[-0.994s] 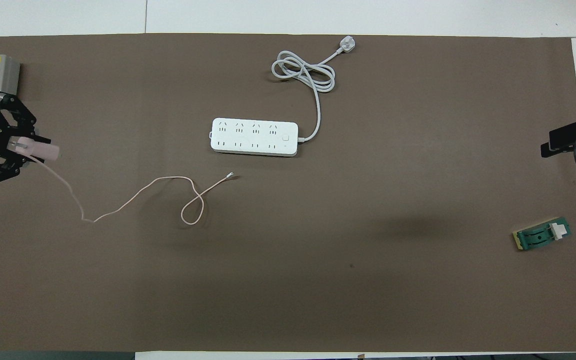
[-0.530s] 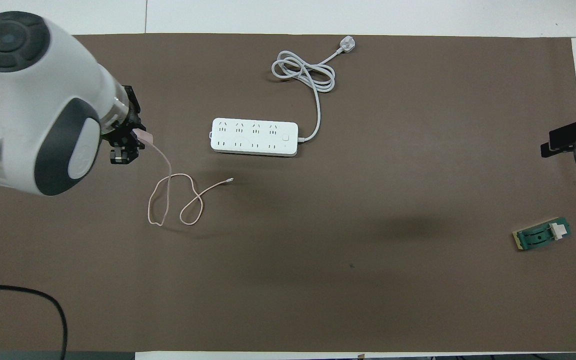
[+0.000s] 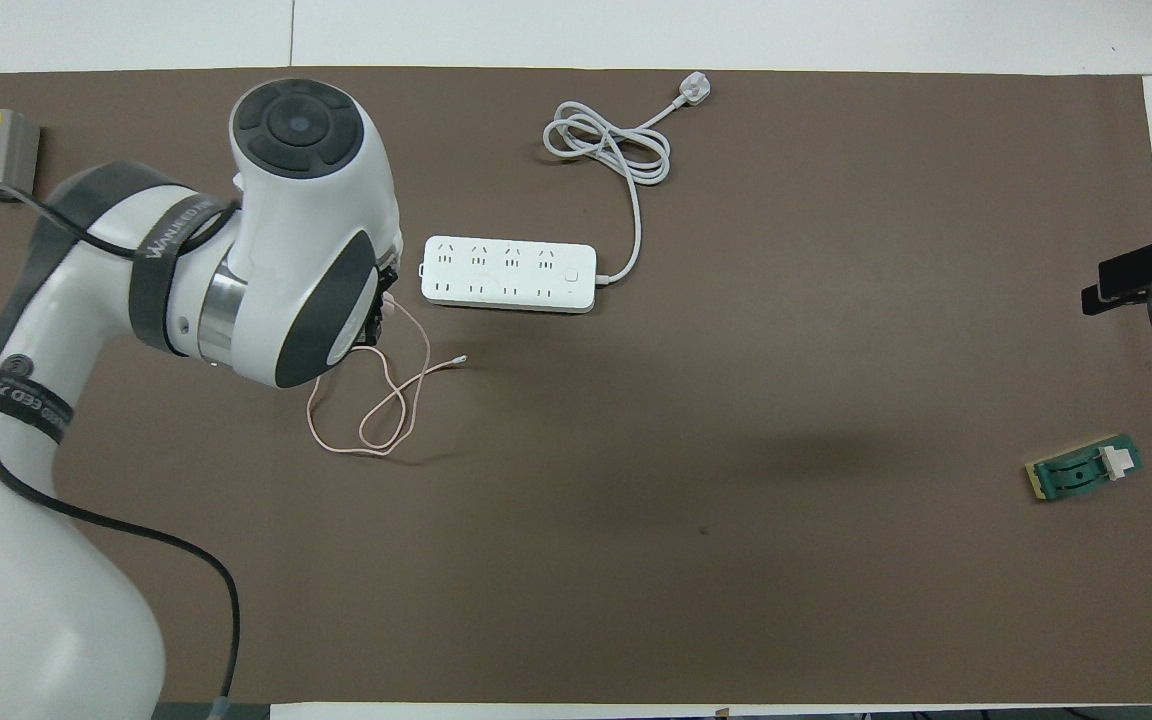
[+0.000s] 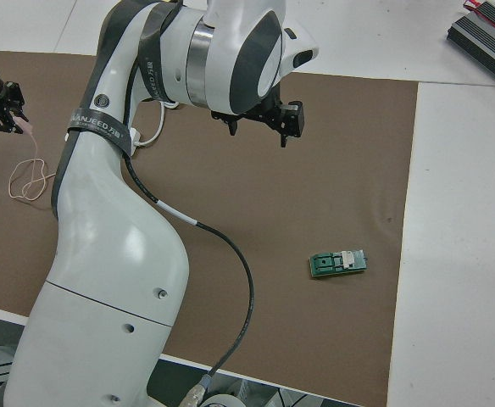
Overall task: Plug charger into power strip
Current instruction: 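Carry the charger with the left gripper to the white power strip, then push the charger prongs into a power strip socket with the left gripper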
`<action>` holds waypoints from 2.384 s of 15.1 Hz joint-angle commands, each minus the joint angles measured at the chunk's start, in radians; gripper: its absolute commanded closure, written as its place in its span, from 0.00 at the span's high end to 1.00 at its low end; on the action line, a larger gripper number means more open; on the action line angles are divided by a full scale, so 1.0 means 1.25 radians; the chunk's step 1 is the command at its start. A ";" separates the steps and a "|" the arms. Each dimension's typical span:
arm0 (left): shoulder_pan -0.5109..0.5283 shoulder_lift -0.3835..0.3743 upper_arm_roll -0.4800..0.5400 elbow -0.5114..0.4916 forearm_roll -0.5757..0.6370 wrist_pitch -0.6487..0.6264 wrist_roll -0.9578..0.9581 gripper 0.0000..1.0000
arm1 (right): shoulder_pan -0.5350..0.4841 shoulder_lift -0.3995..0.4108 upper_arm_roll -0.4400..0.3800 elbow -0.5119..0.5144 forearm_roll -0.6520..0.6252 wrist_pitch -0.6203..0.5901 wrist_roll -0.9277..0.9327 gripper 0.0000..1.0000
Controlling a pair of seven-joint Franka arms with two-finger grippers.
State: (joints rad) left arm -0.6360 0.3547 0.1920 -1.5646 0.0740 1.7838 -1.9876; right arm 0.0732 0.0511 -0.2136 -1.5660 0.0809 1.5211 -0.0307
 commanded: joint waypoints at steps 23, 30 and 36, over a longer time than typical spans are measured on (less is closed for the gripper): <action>-0.041 0.224 0.012 0.163 0.039 0.050 0.027 0.00 | -0.008 -0.004 0.005 0.004 -0.014 -0.015 -0.011 1.00; -0.041 0.235 0.012 0.180 0.038 0.049 0.024 0.00 | -0.008 -0.004 0.005 0.004 -0.014 -0.015 -0.011 1.00; -0.041 0.235 0.011 0.180 0.035 0.049 0.023 0.00 | -0.008 -0.004 0.006 0.004 -0.014 -0.015 -0.011 1.00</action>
State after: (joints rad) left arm -0.6760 0.6218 0.1942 -1.3734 0.1089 1.8521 -1.9648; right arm 0.0732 0.0511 -0.2136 -1.5660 0.0809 1.5211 -0.0307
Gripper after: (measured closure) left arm 0.678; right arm 0.000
